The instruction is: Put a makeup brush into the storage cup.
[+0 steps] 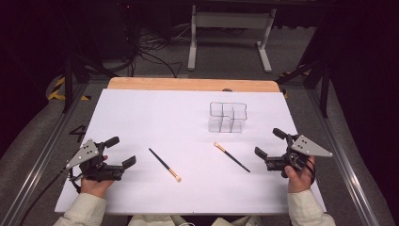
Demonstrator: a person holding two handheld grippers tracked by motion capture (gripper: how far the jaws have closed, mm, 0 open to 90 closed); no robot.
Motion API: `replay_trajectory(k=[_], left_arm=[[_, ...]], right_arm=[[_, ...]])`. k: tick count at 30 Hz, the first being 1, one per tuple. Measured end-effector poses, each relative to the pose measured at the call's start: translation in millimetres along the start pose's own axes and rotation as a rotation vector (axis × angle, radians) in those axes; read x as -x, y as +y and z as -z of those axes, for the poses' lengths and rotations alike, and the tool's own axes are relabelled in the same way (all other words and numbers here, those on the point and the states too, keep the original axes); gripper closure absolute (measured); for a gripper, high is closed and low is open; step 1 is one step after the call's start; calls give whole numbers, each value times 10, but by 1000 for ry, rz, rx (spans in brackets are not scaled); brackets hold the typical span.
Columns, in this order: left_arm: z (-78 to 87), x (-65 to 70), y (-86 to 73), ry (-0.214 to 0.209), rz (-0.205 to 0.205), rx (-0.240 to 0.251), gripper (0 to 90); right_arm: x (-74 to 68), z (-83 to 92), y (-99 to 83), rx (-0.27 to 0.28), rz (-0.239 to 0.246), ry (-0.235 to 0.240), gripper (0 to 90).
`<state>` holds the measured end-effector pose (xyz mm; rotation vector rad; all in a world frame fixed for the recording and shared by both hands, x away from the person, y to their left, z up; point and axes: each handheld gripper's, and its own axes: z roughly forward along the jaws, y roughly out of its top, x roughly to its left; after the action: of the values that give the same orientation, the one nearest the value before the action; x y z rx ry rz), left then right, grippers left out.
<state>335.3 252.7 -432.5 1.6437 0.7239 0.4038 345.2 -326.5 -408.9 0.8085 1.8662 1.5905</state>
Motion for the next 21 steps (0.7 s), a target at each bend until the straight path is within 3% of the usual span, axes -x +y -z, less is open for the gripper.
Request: replay_trajectory(k=[21], left_arm=[[-7, -3, 42, -14, 8, 4, 1]], right_arm=[[12, 13, -21, -3, -15, 1, 1]])
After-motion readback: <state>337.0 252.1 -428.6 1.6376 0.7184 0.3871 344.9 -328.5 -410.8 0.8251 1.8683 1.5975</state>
